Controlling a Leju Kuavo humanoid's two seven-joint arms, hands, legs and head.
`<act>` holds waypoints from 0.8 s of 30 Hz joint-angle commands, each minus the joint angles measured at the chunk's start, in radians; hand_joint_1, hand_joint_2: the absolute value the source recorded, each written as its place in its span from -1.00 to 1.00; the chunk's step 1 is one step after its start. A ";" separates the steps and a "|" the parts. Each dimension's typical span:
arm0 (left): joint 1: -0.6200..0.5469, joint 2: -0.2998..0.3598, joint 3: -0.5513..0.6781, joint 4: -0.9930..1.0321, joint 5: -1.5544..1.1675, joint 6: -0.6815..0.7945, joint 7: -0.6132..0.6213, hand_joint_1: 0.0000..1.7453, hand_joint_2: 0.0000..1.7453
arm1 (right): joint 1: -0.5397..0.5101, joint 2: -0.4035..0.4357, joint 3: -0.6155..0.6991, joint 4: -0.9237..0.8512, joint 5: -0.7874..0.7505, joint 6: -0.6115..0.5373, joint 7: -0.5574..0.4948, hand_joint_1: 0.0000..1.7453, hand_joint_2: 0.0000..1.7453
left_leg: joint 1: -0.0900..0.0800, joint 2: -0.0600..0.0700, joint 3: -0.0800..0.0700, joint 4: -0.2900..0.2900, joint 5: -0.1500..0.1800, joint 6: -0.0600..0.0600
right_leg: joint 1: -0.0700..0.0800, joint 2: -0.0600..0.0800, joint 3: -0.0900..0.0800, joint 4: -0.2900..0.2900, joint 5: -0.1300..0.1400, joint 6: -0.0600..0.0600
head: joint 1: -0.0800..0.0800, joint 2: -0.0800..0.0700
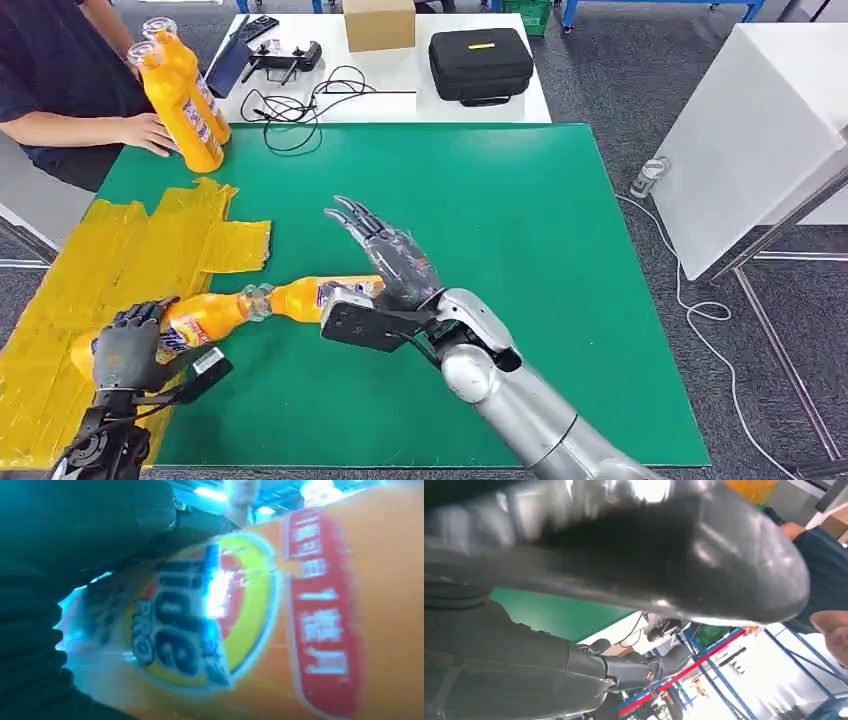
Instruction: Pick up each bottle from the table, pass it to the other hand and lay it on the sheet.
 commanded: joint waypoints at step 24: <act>-0.048 0.007 -0.239 -0.266 0.917 -0.003 -0.224 -1.00 -1.00 | -0.152 0.061 0.046 0.464 0.054 0.000 0.063 -1.00 1.00 | 0.001 -0.002 0.000 0.001 0.000 -0.001 | 0.001 -0.004 0.001 0.001 0.000 0.000 | 0.000 0.000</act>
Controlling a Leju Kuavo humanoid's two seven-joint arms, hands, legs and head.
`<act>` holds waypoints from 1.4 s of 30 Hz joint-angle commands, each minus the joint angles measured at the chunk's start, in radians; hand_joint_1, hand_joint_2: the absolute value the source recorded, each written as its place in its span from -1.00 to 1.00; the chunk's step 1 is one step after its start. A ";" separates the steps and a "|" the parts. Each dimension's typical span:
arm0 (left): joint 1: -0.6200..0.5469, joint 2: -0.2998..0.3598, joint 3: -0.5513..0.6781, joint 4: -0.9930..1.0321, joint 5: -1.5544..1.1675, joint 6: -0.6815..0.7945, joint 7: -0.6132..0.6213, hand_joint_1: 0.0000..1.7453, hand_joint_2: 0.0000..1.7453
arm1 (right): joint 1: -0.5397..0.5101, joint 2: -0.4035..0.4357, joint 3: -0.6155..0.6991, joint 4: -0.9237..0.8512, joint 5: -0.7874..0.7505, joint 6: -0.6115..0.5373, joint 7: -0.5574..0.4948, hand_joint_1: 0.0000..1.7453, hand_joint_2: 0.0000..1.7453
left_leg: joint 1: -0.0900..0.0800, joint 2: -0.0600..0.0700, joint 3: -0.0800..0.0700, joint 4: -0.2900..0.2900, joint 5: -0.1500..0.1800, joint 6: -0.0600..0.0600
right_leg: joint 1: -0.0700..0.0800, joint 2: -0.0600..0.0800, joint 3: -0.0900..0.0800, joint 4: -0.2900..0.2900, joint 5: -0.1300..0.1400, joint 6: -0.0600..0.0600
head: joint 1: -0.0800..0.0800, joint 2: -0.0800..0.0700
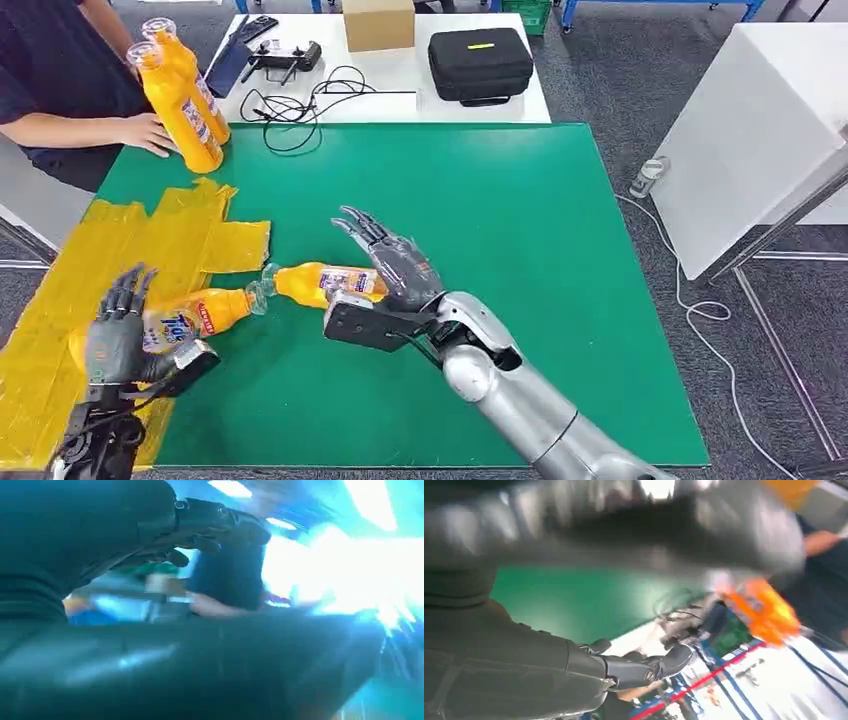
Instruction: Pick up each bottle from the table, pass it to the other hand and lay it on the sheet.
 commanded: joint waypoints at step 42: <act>0.074 0.041 -0.490 -0.693 0.907 -0.012 -0.007 -1.00 -1.00 | -0.130 0.136 0.157 0.620 0.379 0.327 0.330 0.88 1.00 | 0.001 -0.005 0.005 -0.002 0.000 -0.001 | 0.002 -0.007 0.007 -0.003 -0.001 0.001 | 0.000 0.000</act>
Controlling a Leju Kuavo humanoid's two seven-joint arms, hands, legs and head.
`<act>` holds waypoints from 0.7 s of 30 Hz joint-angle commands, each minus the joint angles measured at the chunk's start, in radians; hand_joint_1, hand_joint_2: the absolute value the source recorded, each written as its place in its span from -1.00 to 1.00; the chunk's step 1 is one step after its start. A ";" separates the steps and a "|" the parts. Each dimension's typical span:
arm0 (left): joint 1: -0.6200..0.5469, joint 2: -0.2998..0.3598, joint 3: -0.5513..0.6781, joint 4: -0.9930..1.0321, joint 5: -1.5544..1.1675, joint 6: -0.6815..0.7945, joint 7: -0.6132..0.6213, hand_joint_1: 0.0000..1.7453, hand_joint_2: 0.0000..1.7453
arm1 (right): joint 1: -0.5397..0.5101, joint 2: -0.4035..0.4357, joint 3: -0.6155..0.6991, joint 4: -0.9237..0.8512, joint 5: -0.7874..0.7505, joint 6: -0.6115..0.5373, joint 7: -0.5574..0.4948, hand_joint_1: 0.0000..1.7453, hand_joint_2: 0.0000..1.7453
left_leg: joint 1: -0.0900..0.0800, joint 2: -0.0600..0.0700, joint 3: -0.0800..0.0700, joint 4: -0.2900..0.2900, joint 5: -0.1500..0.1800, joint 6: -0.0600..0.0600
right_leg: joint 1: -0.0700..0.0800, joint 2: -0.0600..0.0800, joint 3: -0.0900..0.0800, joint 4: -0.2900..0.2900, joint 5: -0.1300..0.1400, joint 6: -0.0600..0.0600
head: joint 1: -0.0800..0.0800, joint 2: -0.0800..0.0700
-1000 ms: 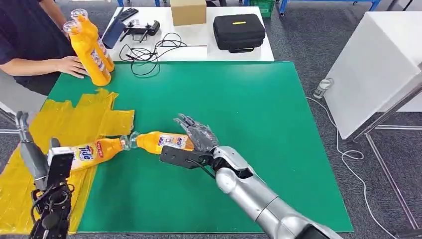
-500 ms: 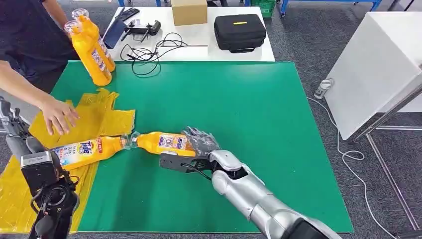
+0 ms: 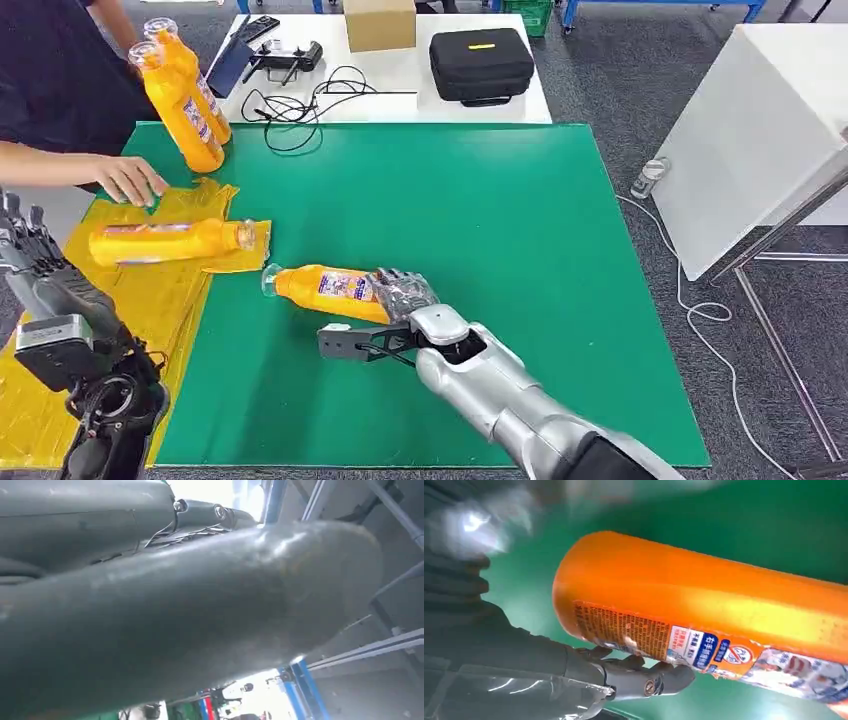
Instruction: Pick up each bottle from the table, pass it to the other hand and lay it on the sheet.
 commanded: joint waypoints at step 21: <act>0.005 -0.014 -0.024 -0.037 0.010 -0.001 0.006 -1.00 -1.00 | 0.034 -0.025 0.067 0.083 0.025 0.099 0.037 1.00 1.00 | 0.002 -0.003 0.013 -0.002 0.001 -0.001 | 0.002 -0.006 0.015 -0.004 0.000 0.001 | 0.000 0.000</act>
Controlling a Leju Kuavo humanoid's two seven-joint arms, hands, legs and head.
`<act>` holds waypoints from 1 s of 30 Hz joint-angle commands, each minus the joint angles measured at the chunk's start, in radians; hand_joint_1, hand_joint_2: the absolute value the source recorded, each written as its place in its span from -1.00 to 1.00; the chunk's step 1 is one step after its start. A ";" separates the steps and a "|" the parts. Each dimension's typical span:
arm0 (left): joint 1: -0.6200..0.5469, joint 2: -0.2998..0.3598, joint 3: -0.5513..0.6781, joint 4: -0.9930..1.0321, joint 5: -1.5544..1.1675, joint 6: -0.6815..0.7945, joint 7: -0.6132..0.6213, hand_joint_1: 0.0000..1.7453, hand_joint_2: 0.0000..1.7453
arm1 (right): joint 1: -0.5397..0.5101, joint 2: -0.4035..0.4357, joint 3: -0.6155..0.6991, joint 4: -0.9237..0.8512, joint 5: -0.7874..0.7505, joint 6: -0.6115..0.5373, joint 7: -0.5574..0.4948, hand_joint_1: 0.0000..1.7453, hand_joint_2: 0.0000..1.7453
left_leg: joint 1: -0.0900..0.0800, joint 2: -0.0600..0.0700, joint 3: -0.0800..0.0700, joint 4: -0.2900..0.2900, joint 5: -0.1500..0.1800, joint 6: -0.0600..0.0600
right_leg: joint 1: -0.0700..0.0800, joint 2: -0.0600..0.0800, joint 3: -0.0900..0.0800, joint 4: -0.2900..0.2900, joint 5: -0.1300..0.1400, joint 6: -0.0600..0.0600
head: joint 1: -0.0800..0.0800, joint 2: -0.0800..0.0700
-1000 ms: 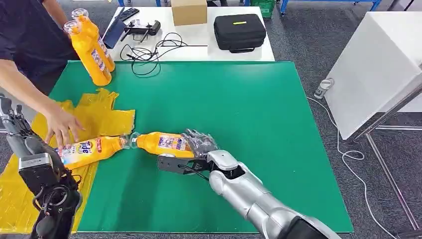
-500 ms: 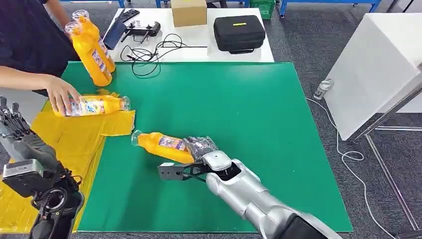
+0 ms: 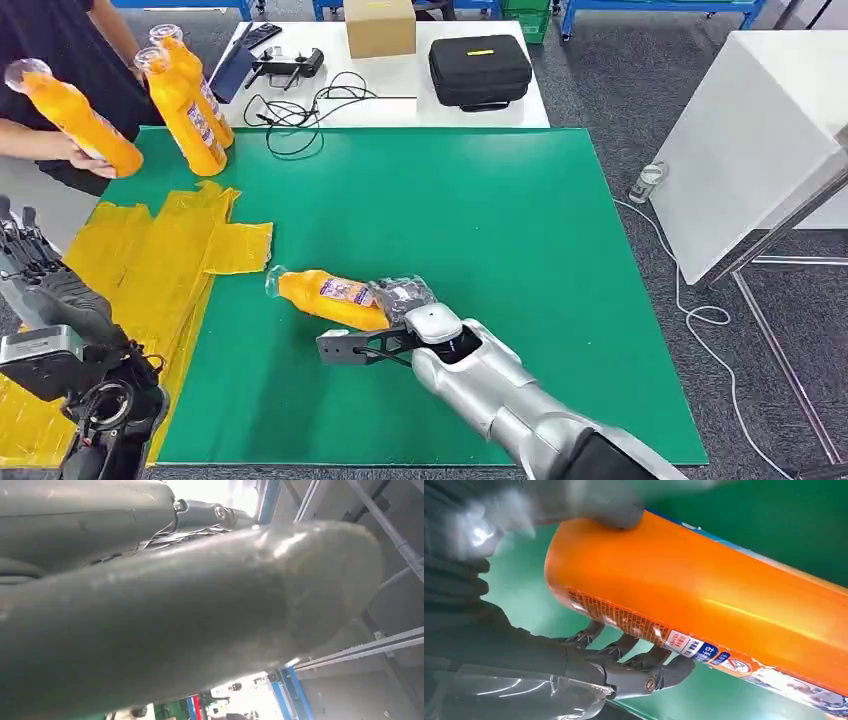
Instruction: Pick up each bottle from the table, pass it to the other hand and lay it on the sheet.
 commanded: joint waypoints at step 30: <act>-0.038 0.000 0.008 -0.002 0.055 -0.043 0.006 -1.00 -1.00 | 0.035 -0.045 -0.056 0.050 -0.050 0.012 0.006 1.00 1.00 | 0.000 0.001 0.003 -0.001 0.001 -0.001 | 0.001 0.000 0.004 -0.001 0.000 0.001 | 0.000 0.000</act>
